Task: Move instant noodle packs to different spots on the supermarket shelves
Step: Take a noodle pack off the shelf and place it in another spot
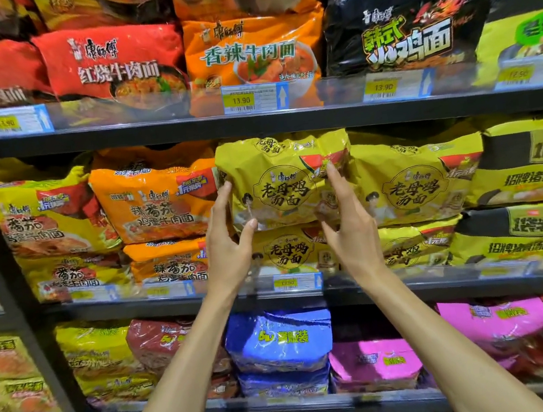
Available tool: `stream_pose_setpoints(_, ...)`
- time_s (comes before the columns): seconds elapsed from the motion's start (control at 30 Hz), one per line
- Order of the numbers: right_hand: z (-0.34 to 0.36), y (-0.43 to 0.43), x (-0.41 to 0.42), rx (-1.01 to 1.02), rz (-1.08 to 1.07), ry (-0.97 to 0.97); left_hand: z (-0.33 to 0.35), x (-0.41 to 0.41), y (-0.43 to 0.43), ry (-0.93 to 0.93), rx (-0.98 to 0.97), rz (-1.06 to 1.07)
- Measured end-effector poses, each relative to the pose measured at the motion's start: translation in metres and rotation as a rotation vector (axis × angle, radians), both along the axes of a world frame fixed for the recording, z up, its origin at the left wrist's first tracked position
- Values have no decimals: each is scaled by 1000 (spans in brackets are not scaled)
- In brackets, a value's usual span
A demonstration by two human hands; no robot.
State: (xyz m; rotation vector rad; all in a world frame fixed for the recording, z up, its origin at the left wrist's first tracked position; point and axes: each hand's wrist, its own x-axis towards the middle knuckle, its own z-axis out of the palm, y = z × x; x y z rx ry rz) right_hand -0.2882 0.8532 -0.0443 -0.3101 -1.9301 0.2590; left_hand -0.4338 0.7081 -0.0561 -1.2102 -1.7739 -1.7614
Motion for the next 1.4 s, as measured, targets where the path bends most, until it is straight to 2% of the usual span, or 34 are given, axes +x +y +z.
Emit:
stream_pose_setpoints(0.33, -9, -3, -14, 23, -76, 27, -8, 2, 16, 7, -50, 150)
stream_pose_setpoints(0.57, -12, -4, -23, -74, -104, -68, -1, 6, 17, 63, -107, 209)
stream_pose_setpoints(0.87, -6, -5, -18, -61, -145, -131, 2, 2, 14, 112, -196, 235)
stream_pose_setpoints(1.13, 3, -10, -1, -112, -106, -222, 7, 0, 5, 60, -242, 131)
stream_pose_setpoints(1.4, 22, -21, 27, -30, -140, -405, 7, 17, -19, 171, -477, 241)
